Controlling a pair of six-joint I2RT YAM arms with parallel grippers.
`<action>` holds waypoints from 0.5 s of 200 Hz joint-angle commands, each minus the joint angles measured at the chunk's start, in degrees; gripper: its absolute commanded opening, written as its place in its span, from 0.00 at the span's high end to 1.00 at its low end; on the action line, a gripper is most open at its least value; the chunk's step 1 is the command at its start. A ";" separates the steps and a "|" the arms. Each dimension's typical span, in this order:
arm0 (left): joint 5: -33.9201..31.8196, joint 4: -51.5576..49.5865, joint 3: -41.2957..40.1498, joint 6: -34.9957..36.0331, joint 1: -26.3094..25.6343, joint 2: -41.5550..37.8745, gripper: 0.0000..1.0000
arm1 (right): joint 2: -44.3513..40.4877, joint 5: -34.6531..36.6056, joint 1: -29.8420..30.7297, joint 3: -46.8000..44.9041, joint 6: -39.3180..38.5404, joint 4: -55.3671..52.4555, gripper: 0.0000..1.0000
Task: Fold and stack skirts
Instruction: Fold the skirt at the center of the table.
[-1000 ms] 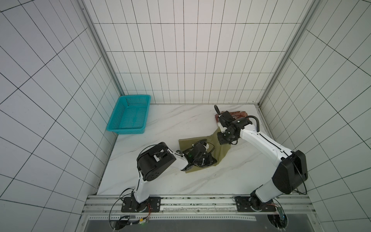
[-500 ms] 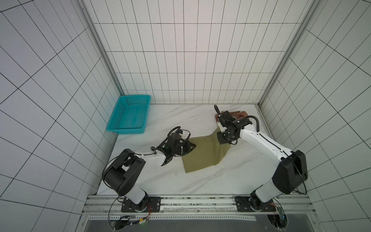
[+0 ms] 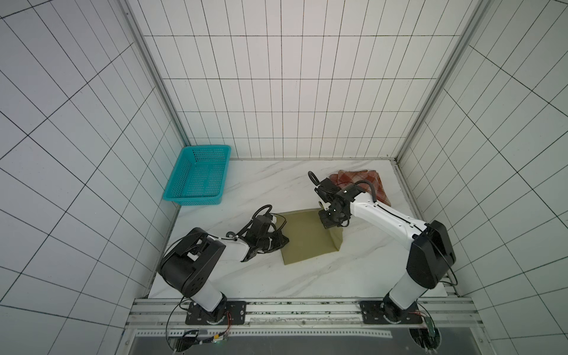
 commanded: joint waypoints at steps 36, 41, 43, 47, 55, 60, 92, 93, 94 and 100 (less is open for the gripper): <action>-2.21 1.89 -4.17 -1.82 -1.90 2.42 0.88 | 4.18 -3.86 5.40 8.77 3.68 1.00 1.00; -2.37 2.08 -4.34 -2.09 -2.26 2.51 0.88 | 4.40 -4.29 5.75 8.83 3.93 1.45 1.00; -2.47 2.28 -4.43 -2.14 -2.40 2.58 0.88 | 4.52 -4.47 5.89 8.80 3.99 1.74 1.00; -2.56 2.49 -4.56 -2.41 -2.77 2.60 0.89 | 4.69 -4.82 6.09 8.74 4.14 2.22 1.00; -3.07 2.99 -4.81 -2.85 -3.46 2.69 0.88 | 5.08 -5.68 6.60 8.55 4.52 2.91 1.00; -3.35 3.32 -5.04 -3.26 -3.99 2.88 0.88 | 5.24 -6.10 6.86 8.39 4.87 3.37 1.00; -4.65 7.05 -6.29 -6.01 -6.39 4.07 0.89 | 5.55 -9.32 8.25 5.48 6.69 8.02 1.00; -4.63 7.21 -6.31 -6.07 -6.43 4.13 0.89 | 5.55 -9.40 8.27 5.40 6.71 8.15 1.00; -4.66 7.34 -6.36 -6.18 -6.49 4.16 0.89 | 5.55 -9.57 8.29 5.27 6.76 8.31 1.00; -4.88 8.20 -6.64 -6.73 -6.77 4.29 0.89 | 5.63 -10.10 8.47 4.74 7.13 9.20 1.00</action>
